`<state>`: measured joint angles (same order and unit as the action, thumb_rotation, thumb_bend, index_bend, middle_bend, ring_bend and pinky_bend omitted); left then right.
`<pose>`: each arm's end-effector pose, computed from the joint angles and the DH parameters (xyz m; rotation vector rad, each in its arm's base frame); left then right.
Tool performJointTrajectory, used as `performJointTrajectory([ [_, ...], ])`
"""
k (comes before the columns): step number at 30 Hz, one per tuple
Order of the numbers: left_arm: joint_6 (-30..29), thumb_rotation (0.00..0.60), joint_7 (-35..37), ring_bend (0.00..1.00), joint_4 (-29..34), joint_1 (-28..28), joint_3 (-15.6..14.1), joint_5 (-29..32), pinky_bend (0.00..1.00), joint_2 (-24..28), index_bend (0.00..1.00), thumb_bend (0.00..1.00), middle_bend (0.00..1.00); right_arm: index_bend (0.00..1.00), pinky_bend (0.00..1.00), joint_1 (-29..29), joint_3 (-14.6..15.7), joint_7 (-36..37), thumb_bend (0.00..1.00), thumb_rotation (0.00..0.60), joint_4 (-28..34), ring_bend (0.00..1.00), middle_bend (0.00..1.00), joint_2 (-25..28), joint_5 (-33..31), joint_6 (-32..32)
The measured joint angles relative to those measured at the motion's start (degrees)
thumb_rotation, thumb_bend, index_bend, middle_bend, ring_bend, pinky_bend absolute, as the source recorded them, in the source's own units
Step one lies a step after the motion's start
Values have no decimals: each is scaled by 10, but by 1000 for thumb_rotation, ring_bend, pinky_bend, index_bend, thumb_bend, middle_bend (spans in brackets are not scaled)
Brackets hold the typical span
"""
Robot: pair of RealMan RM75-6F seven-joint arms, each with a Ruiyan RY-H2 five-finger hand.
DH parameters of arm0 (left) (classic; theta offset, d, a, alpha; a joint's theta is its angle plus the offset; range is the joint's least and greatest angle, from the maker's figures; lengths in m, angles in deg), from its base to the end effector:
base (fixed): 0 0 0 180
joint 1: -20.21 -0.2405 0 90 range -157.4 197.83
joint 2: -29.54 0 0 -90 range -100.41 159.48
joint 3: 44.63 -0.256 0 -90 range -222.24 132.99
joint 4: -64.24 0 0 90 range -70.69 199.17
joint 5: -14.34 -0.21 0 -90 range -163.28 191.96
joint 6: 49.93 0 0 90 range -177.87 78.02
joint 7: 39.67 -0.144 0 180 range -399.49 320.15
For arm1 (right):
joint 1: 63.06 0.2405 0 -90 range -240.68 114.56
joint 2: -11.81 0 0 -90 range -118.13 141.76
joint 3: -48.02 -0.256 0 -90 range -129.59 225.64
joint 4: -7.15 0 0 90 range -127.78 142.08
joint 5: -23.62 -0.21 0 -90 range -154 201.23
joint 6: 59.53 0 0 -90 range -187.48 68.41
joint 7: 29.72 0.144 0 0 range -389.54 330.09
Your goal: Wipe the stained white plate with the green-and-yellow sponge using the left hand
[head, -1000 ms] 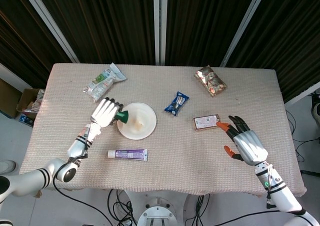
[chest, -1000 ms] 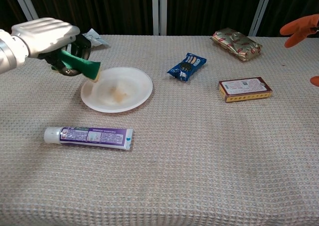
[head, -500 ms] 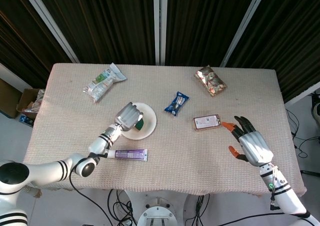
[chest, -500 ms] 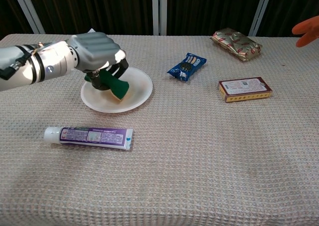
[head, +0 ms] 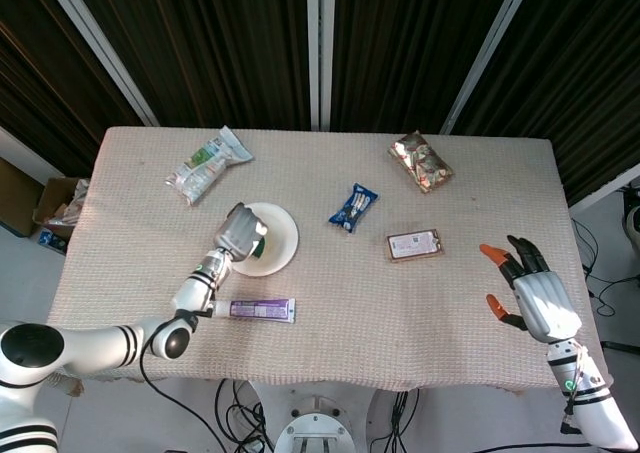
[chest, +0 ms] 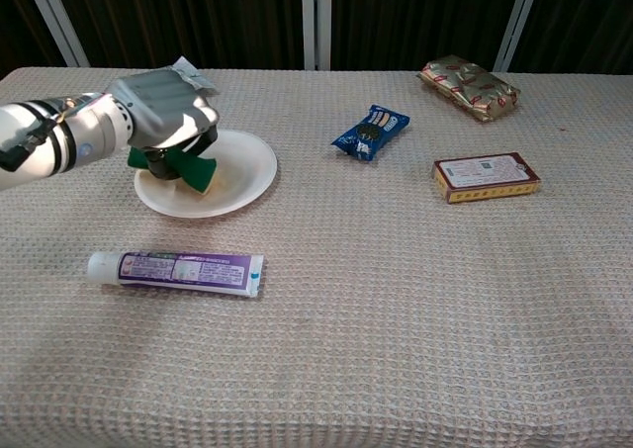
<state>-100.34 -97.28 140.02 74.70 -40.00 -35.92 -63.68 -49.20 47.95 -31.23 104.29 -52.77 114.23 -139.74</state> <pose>-0.1353 0.3743 -0.0488 -2.0781 -0.2856 -0.3907 -0.2604 -0.2107 0.1274 1.6155 -0.9062 1.0232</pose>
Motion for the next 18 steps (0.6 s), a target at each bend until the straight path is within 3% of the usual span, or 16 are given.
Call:
performJointTrajectory([
  [6,-16,600,-14,495,43,6,-4,7,495,2,633,311,591,157,82,-7,1,8,267,600,-8,3,215,-3,1,-3],
  [14,2,600,-46,495,-27,29,-10,59,499,-32,633,311,591,157,81,-14,1,11,267,600,-10,3,216,-1,4,-7],
  [18,-9,600,-53,495,-26,29,-9,92,500,-30,633,310,590,157,82,-15,0,13,267,600,-12,3,216,-3,5,-6],
])
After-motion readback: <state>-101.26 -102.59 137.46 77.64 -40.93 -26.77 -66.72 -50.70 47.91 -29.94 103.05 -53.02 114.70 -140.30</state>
